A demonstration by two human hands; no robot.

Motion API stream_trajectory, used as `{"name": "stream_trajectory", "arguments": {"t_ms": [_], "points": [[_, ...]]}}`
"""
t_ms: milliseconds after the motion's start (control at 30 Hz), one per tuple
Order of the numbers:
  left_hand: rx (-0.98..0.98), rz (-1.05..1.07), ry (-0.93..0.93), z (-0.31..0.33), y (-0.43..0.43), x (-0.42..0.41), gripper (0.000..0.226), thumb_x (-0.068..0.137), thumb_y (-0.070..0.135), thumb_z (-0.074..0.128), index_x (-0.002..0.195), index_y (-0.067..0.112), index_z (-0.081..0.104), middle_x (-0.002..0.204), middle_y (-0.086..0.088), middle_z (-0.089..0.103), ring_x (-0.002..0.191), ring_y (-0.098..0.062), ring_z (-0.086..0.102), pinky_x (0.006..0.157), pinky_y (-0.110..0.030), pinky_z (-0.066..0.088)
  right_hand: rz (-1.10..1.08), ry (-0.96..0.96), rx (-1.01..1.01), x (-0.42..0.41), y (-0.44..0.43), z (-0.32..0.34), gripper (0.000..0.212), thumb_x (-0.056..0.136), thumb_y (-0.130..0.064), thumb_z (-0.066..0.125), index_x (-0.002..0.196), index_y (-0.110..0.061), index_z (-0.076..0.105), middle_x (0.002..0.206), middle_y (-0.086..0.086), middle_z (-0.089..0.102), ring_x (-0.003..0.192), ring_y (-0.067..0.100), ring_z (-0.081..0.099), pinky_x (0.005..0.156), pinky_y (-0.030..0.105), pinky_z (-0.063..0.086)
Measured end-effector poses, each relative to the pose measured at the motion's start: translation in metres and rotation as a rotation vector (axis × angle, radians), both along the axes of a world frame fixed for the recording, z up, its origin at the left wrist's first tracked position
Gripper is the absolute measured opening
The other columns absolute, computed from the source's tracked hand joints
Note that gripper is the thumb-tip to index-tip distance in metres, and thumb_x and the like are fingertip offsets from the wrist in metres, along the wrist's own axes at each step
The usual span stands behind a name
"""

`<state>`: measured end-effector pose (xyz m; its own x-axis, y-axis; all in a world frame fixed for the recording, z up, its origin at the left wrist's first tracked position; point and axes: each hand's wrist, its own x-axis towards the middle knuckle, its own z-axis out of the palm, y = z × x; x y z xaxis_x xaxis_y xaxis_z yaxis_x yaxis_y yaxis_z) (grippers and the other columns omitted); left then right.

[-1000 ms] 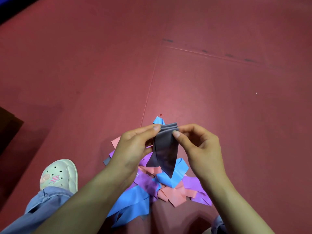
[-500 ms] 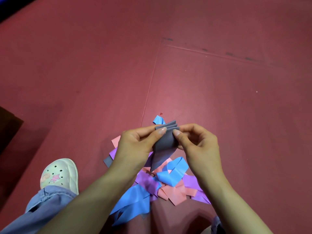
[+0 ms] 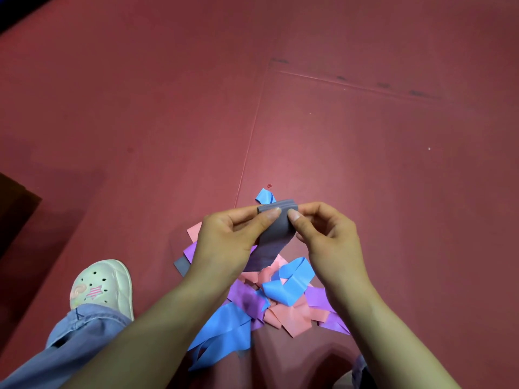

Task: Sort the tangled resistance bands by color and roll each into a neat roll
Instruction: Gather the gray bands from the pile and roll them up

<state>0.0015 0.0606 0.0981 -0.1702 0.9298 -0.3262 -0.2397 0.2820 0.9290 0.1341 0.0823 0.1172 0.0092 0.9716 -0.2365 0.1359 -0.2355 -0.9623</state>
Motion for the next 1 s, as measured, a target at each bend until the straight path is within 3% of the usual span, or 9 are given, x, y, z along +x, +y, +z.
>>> {"name": "stream_trajectory", "arguments": {"t_ms": [133, 300, 633, 700, 867, 1000], "points": [[0.025, -0.073, -0.032, 0.001, -0.001, 0.001, 0.027, 0.082, 0.002, 0.070, 0.108, 0.009, 0.073, 0.097, -0.001, 0.076, 0.092, -0.011, 0.072, 0.078, -0.019, 0.055, -0.047, 0.049, -0.014, 0.000, -0.001, -0.002, 0.011, 0.087, -0.007, 0.065, 0.078, -0.012, 0.065, 0.067, -0.005, 0.062, 0.059, 0.002, 0.052, 0.056, 0.012, 0.045], [-0.033, 0.015, -0.074, -0.002, -0.001, -0.003, 0.021, 0.084, 0.005, 0.069, 0.104, 0.006, 0.074, 0.099, -0.008, 0.075, 0.097, -0.023, 0.071, 0.094, -0.039, 0.053, -0.031, 0.056, 0.003, -0.002, -0.001, -0.001, 0.004, 0.085, -0.007, 0.067, 0.081, -0.007, 0.069, 0.073, 0.000, 0.065, 0.067, 0.009, 0.054, 0.059, 0.012, 0.045], [0.008, 0.053, 0.122, 0.001, 0.000, -0.003, 0.018, 0.082, 0.010, 0.072, 0.100, 0.011, 0.077, 0.092, -0.002, 0.076, 0.098, -0.023, 0.070, 0.091, -0.041, 0.055, -0.006, 0.063, -0.025, -0.003, -0.002, 0.002, 0.018, 0.086, -0.006, 0.066, 0.088, -0.021, 0.075, 0.085, -0.005, 0.076, 0.087, 0.013, 0.071, 0.080, 0.026, 0.057], [0.008, 0.067, 0.126, 0.002, 0.000, -0.004, 0.019, 0.081, 0.011, 0.073, 0.100, 0.011, 0.077, 0.091, -0.002, 0.076, 0.097, -0.021, 0.071, 0.089, -0.037, 0.056, 0.003, 0.069, -0.020, -0.004, -0.002, 0.002, 0.018, 0.086, -0.005, 0.065, 0.088, -0.021, 0.075, 0.084, -0.006, 0.076, 0.082, 0.007, 0.070, 0.078, 0.023, 0.057], [0.048, 0.073, 0.192, 0.003, 0.001, -0.006, 0.015, 0.080, 0.010, 0.074, 0.095, 0.012, 0.078, 0.076, 0.009, 0.075, 0.066, 0.001, 0.062, 0.064, -0.013, 0.048, 0.004, 0.087, -0.030, -0.003, -0.001, 0.001, 0.016, 0.085, -0.004, 0.066, 0.087, -0.017, 0.075, 0.085, -0.002, 0.076, 0.076, 0.003, 0.067, 0.076, 0.020, 0.056], [0.000, 0.079, 0.180, 0.001, 0.000, -0.013, 0.013, 0.081, 0.013, 0.074, 0.093, 0.015, 0.078, 0.088, 0.000, 0.077, 0.091, -0.016, 0.070, 0.088, -0.035, 0.055, 0.022, 0.109, -0.069, -0.004, 0.000, -0.002, 0.012, 0.085, -0.005, 0.067, 0.093, -0.011, 0.075, 0.084, -0.001, 0.075, 0.073, 0.000, 0.066, 0.070, 0.014, 0.053]]}}
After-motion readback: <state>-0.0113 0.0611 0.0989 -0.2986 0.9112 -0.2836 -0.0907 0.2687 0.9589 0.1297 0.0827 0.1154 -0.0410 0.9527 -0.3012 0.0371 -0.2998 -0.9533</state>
